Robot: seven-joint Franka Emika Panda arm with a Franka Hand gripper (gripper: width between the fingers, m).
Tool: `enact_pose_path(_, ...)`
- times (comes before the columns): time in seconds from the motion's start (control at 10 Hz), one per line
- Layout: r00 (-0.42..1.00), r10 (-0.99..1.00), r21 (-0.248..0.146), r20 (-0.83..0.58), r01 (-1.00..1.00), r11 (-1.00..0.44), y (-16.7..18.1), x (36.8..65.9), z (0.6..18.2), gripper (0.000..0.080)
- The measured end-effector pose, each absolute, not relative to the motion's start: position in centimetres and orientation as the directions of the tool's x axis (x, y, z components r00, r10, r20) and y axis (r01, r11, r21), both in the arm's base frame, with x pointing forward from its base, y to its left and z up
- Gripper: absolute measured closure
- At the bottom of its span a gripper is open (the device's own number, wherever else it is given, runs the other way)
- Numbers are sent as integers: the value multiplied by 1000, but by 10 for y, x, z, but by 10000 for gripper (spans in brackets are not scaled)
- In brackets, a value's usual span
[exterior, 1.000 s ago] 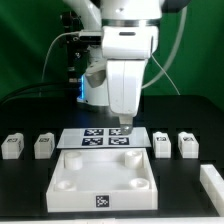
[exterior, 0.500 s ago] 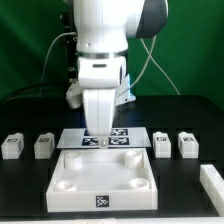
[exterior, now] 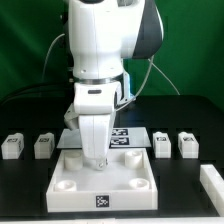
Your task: Assemble one leg
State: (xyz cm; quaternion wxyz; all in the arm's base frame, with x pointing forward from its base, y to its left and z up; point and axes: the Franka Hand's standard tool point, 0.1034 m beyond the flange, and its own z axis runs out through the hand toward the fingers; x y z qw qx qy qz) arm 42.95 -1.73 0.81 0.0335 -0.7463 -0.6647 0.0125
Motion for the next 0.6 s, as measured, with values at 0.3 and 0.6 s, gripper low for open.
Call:
enact_pose_path(0.3, 117, 993, -68, 26, 991, -115, -17, 429, 8, 330)
enact_pose_path(0.6, 117, 993, -65, 26, 991, -115, -17, 430, 8, 648)
